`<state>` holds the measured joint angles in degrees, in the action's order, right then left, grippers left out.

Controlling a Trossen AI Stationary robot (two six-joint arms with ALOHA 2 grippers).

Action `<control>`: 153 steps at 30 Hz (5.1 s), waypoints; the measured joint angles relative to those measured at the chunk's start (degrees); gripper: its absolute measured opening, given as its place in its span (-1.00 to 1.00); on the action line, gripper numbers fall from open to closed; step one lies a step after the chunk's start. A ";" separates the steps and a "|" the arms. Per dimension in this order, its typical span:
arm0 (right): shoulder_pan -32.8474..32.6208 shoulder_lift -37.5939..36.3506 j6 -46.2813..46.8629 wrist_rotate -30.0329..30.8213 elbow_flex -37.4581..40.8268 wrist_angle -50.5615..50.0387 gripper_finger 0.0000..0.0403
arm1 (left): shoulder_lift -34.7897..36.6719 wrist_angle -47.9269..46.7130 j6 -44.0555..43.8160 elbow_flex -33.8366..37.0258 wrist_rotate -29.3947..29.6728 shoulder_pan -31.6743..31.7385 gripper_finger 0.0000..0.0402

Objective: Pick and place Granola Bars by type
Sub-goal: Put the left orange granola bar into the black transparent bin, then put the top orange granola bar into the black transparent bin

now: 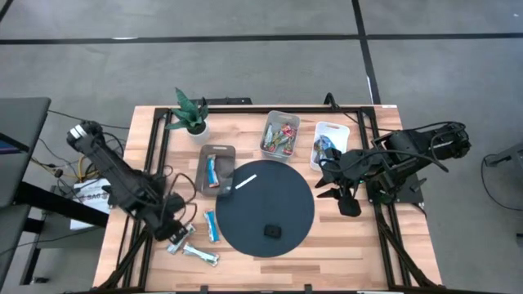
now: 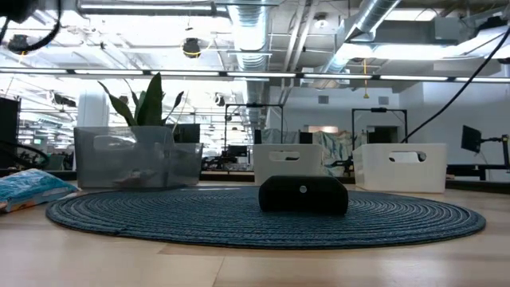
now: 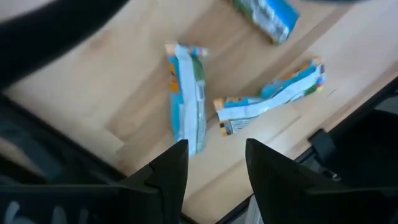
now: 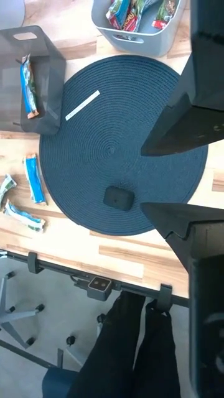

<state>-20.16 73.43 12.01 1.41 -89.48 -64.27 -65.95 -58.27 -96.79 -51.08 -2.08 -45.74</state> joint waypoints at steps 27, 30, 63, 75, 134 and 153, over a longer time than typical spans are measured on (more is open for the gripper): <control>0.00 0.00 0.02 -0.02 0.01 0.34 -0.39 | -23.66 10.30 0.11 4.36 1.28 -4.68 -0.24; 0.01 0.00 0.02 -0.02 0.01 0.48 -0.39 | -24.22 10.44 0.70 4.36 1.06 -4.70 -0.27; 0.07 0.00 -5.00 -1.10 0.00 6.63 -0.39 | 0.66 -3.51 4.70 -3.02 31.21 7.22 -1.00; 0.07 0.00 -4.54 0.41 -0.01 6.14 -0.39 | 2.27 -2.04 28.30 -3.00 31.36 30.06 -1.00; 0.07 0.02 -2.99 0.37 0.01 3.41 -0.39 | -19.10 5.26 2.99 -11.57 3.13 16.94 -0.20; 0.07 0.02 -3.52 0.35 -0.01 3.43 -0.39 | -32.64 5.60 -8.91 -9.86 2.28 16.92 -0.07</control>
<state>-20.10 73.45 8.49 1.76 -89.49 -60.84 -98.59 -52.68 -105.69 -60.95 0.19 -28.82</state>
